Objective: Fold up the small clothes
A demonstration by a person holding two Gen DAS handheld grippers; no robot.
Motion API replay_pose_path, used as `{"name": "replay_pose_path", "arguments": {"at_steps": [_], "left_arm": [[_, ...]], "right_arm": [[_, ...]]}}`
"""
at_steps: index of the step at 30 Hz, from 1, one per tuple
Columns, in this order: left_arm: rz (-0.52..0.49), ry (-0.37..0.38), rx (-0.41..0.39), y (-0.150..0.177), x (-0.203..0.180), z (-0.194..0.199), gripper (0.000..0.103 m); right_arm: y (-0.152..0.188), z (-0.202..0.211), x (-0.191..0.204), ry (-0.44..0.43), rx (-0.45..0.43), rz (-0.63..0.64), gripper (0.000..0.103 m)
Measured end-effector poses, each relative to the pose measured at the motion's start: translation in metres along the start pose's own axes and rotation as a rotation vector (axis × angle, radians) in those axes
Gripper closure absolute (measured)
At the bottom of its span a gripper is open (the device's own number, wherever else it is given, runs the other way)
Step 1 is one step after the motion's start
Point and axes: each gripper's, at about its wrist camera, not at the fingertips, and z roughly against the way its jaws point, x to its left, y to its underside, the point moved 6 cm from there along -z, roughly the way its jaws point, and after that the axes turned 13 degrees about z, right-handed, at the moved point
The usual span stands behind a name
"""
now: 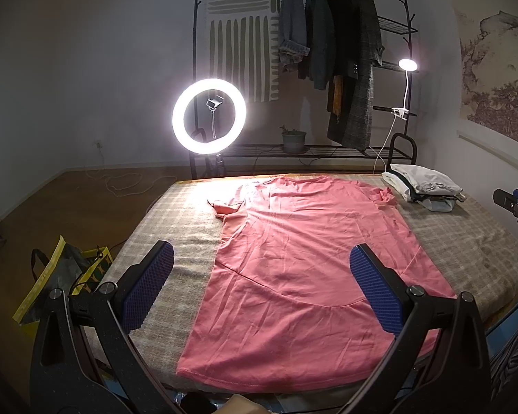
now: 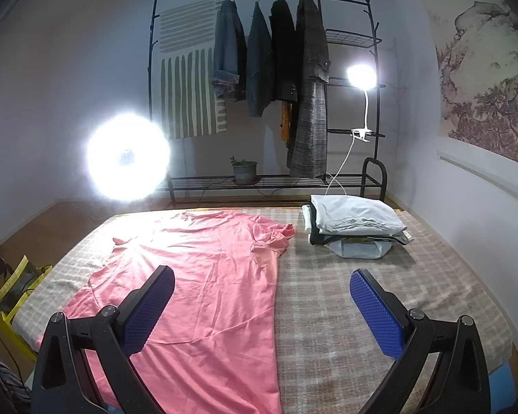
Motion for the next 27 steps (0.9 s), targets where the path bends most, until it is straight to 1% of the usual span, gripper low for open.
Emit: {"name": "replay_pose_path", "arguments": {"at_steps": [6, 11, 13, 15, 16, 17, 19, 22, 24, 25, 27], "left_arm": [[0.028, -0.021, 0.014, 0.003, 0.013, -0.005, 0.0], [0.08, -0.043, 0.045, 0.011, 0.038, -0.015, 0.0], [0.102, -0.052, 0.056, 0.016, 0.05, -0.018, 0.004], [0.123, -0.069, 0.073, 0.021, 0.064, -0.023, 0.006], [0.135, -0.074, 0.084, 0.023, 0.071, -0.025, 0.01], [0.152, -0.077, 0.101, 0.027, 0.079, -0.027, 0.014], [0.202, -0.078, 0.146, 0.036, 0.096, -0.034, 0.019], [0.331, -0.071, 0.244, 0.056, 0.125, -0.047, 0.029], [0.401, -0.069, 0.29, 0.068, 0.138, -0.053, 0.031], [0.441, -0.07, 0.317, 0.078, 0.146, -0.057, 0.031], [0.478, -0.081, 0.348, 0.089, 0.154, -0.06, 0.031]], "right_arm": [[-0.005, -0.006, 0.014, -0.025, -0.004, 0.007, 0.001], [-0.01, -0.017, 0.026, -0.061, 0.015, 0.004, 0.001], [-0.012, -0.024, 0.032, -0.071, 0.03, -0.002, 0.003], [-0.015, -0.033, 0.037, -0.083, 0.053, 0.0, 0.007], [-0.016, -0.037, 0.041, -0.087, 0.066, 0.005, 0.008], [-0.018, -0.042, 0.045, -0.094, 0.079, 0.012, 0.009], [-0.023, -0.05, 0.054, -0.122, 0.097, 0.024, 0.01], [-0.034, -0.063, 0.073, -0.189, 0.121, 0.045, 0.013], [-0.045, -0.071, 0.087, -0.234, 0.138, 0.062, 0.018], [-0.051, -0.074, 0.093, -0.254, 0.141, 0.071, 0.019], [-0.067, -0.082, 0.109, -0.292, 0.135, 0.091, 0.019]]}}
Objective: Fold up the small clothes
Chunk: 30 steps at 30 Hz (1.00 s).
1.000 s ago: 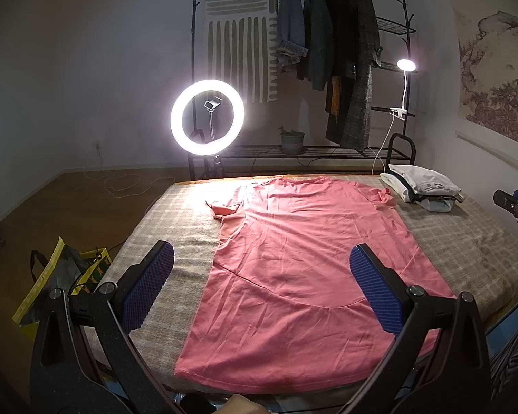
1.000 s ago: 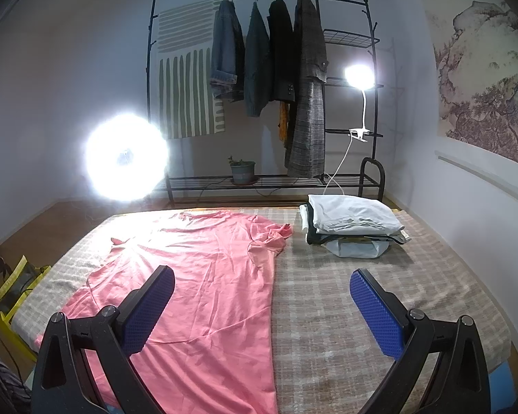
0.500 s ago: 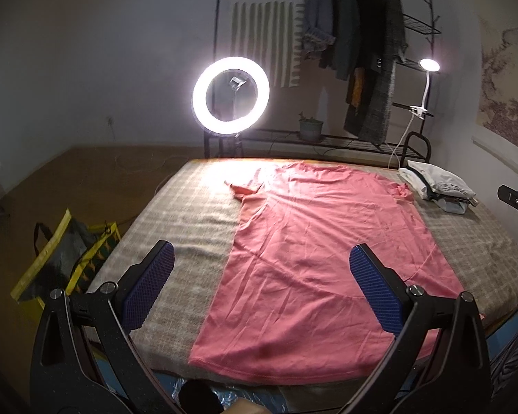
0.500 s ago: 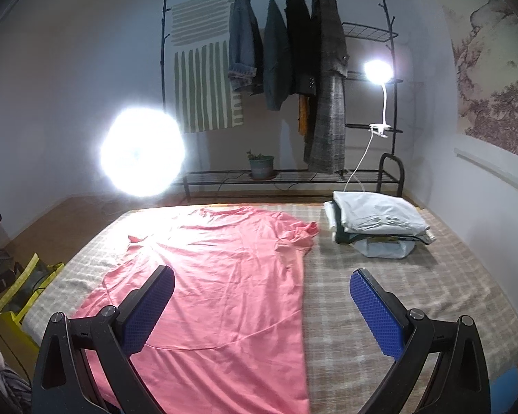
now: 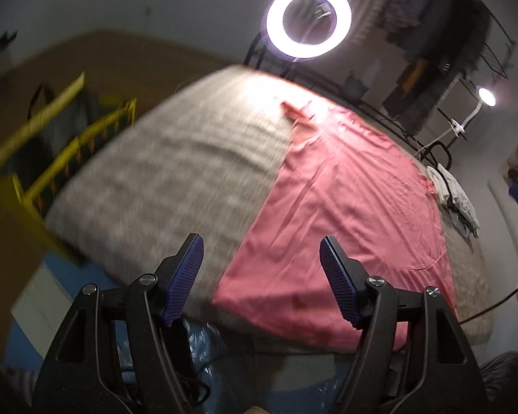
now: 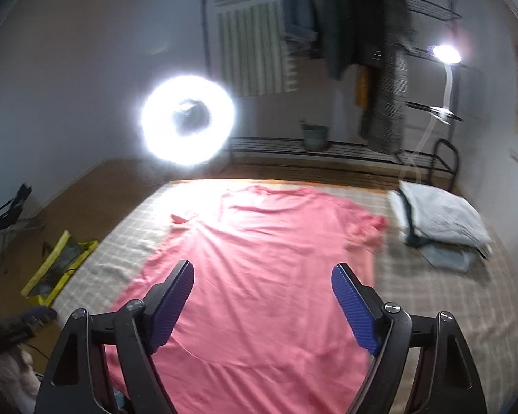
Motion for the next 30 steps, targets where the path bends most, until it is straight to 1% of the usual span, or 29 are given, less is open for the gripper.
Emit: {"name": "replay_pose_path", "arguments": {"at_steps": [4, 6, 7, 9, 11, 13, 18, 24, 25, 26, 27, 29, 30], "left_arm": [[0.024, -0.054, 0.045, 0.014, 0.016, -0.016, 0.032], [0.04, -0.072, 0.08, 0.02, 0.023, -0.028, 0.036], [0.042, -0.082, 0.095, 0.022, 0.025, -0.033, 0.04], [0.042, -0.109, 0.117, 0.026, 0.029, -0.044, 0.041], [0.053, -0.113, 0.135, 0.027, 0.032, -0.05, 0.041], [0.061, -0.109, 0.157, 0.029, 0.032, -0.057, 0.041], [0.064, -0.113, 0.207, 0.036, 0.029, -0.073, 0.041], [0.045, -0.124, 0.194, 0.035, 0.029, -0.078, 0.042], [0.036, -0.133, 0.188, 0.036, 0.028, -0.078, 0.047], [0.014, -0.15, 0.18, 0.036, 0.028, -0.078, 0.056], [0.003, -0.156, 0.179, 0.036, 0.027, -0.079, 0.061], [-0.016, -0.143, 0.188, 0.036, 0.023, -0.081, 0.089], [-0.023, -0.119, 0.205, 0.038, 0.02, -0.082, 0.095]], "right_arm": [[-0.033, -0.027, 0.022, -0.073, -0.007, 0.026, 0.019], [-0.046, -0.043, 0.034, -0.092, -0.003, 0.047, 0.019], [-0.052, -0.052, 0.04, -0.099, 0.001, 0.059, 0.019], [-0.063, -0.076, 0.053, -0.126, 0.021, 0.08, 0.02], [-0.074, -0.102, 0.066, -0.17, 0.053, 0.081, 0.024], [-0.085, -0.125, 0.076, -0.21, 0.076, 0.069, 0.024], [-0.108, -0.181, 0.094, -0.261, 0.127, 0.057, 0.025], [-0.127, -0.25, 0.117, -0.29, 0.198, 0.048, 0.026], [-0.129, -0.261, 0.121, -0.293, 0.206, 0.042, 0.026], [-0.132, -0.275, 0.125, -0.296, 0.22, 0.03, 0.026], [-0.132, -0.285, 0.128, -0.298, 0.231, 0.019, 0.026], [-0.133, -0.308, 0.135, -0.308, 0.258, -0.009, 0.026], [-0.134, -0.321, 0.14, -0.309, 0.272, -0.016, 0.026]]}}
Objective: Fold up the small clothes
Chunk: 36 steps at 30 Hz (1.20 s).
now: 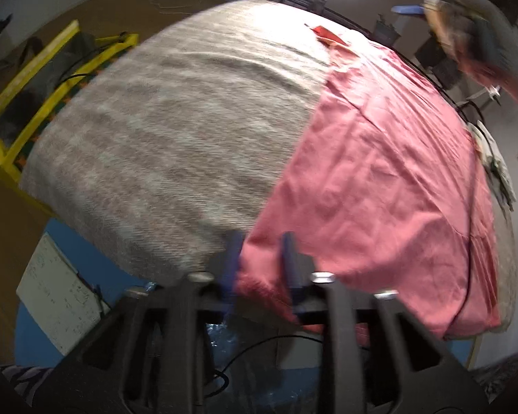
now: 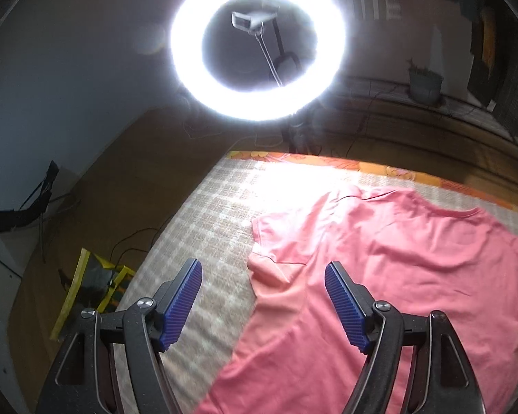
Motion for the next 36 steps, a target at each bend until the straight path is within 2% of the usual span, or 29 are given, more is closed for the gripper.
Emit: {"name": "replay_pose_path", "arguments": {"at_steps": [4, 6, 11, 14, 20, 22, 23, 24, 25, 26, 27, 36], "left_arm": [[-0.003, 0.052, 0.027, 0.003, -0.008, 0.0, 0.101], [0.027, 0.105, 0.041, 0.001, -0.01, 0.003, 0.102], [0.072, 0.158, 0.043, -0.003, -0.008, 0.011, 0.103], [0.077, 0.162, 0.041, -0.004, -0.007, 0.011, 0.103], [0.087, 0.154, 0.045, -0.004, -0.001, 0.01, 0.103], [0.087, 0.149, 0.041, -0.005, 0.001, 0.01, 0.103], [0.087, 0.149, 0.041, -0.005, 0.002, 0.01, 0.103], [0.086, 0.147, 0.039, -0.005, 0.001, 0.01, 0.103], [0.083, 0.147, 0.037, -0.004, 0.001, 0.011, 0.103], [0.078, 0.149, 0.034, -0.004, 0.001, 0.012, 0.103], [0.073, 0.151, 0.03, -0.004, 0.0, 0.013, 0.103], [0.049, 0.168, 0.003, -0.003, -0.008, 0.023, 0.103]], "right_arm": [[-0.01, -0.049, 0.006, 0.032, 0.041, 0.011, 0.026], [-0.012, -0.076, 0.011, 0.044, 0.07, 0.024, 0.029], [-0.022, -0.132, 0.019, 0.089, 0.133, 0.086, 0.031], [-0.026, -0.159, 0.015, 0.1, 0.165, 0.095, 0.034], [-0.019, -0.2, 0.013, 0.145, 0.247, 0.164, 0.048], [-0.019, -0.201, 0.016, 0.187, 0.244, 0.214, 0.053], [-0.018, -0.201, 0.018, 0.197, 0.243, 0.228, 0.061], [-0.019, -0.199, 0.018, 0.204, 0.241, 0.245, 0.076], [-0.02, -0.198, 0.019, 0.203, 0.234, 0.259, 0.085], [-0.021, -0.198, 0.02, 0.207, 0.234, 0.275, 0.098], [-0.022, -0.199, 0.019, 0.214, 0.236, 0.285, 0.102], [-0.034, -0.173, 0.004, 0.152, 0.158, 0.227, 0.103]]}}
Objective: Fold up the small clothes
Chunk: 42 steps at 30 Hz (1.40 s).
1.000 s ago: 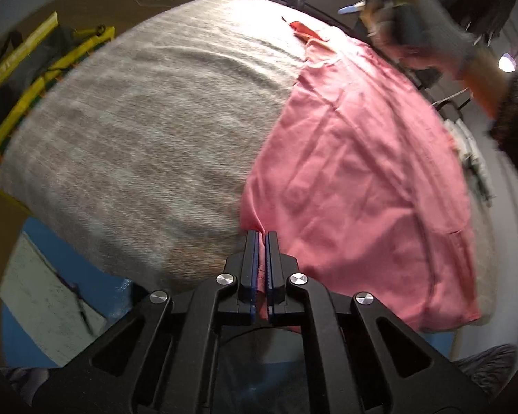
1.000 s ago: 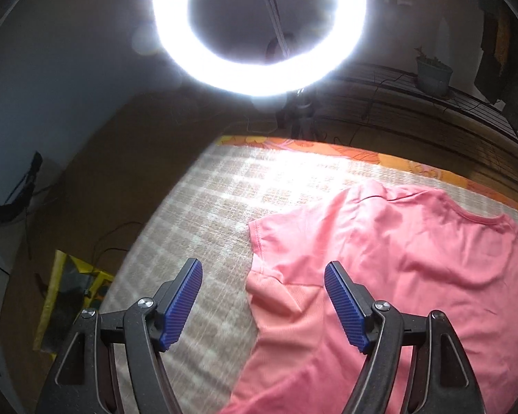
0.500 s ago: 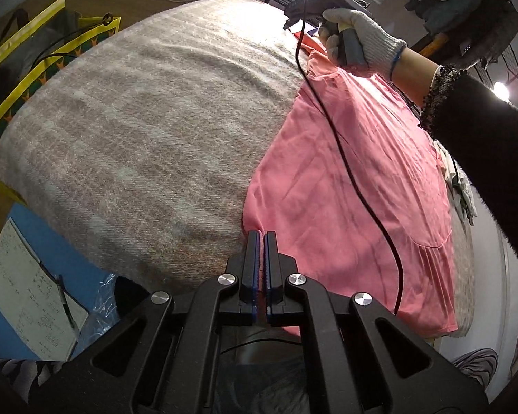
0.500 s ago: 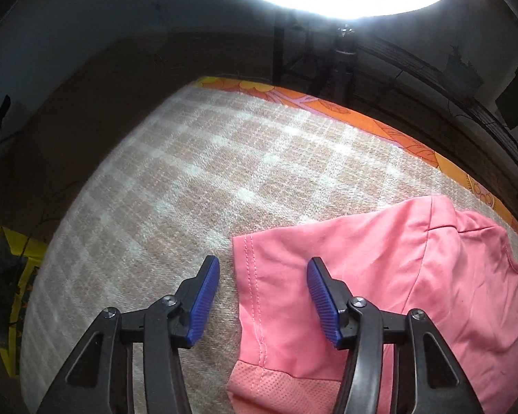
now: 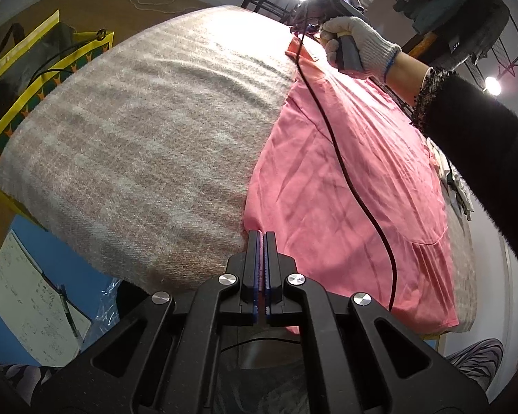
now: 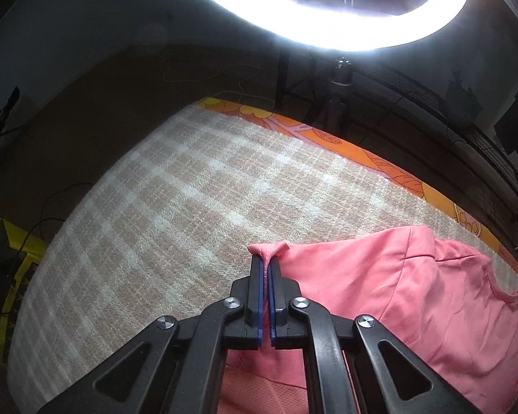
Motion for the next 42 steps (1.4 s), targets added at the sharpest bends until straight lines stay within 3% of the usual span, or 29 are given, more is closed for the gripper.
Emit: {"name": "replay_pose_path", "arguments": {"at_steps": [10, 23, 31, 35, 40, 42], "left_arm": [[-0.05, 0.008, -0.033, 0.002, -0.017, 0.01, 0.103], [-0.245, 0.044, -0.075, 0.025, -0.083, 0.023, 0.103], [-0.408, 0.126, -0.017, 0.067, -0.141, 0.02, 0.103], [-0.474, 0.134, 0.047, 0.089, -0.157, 0.008, 0.103], [-0.501, 0.122, 0.088, 0.102, -0.163, -0.005, 0.103], [-0.519, 0.114, 0.085, 0.104, -0.166, -0.006, 0.103]], "right_arm": [[0.001, 0.037, -0.028, -0.05, -0.094, -0.078, 0.103], [0.018, 0.079, -0.08, -0.09, -0.204, -0.164, 0.103], [0.08, 0.111, -0.164, -0.08, -0.257, -0.284, 0.103], [0.127, 0.108, -0.206, -0.051, -0.215, -0.345, 0.103], [0.156, 0.101, -0.237, -0.019, -0.18, -0.398, 0.103], [0.162, 0.098, -0.247, 0.008, -0.154, -0.421, 0.095]]}}
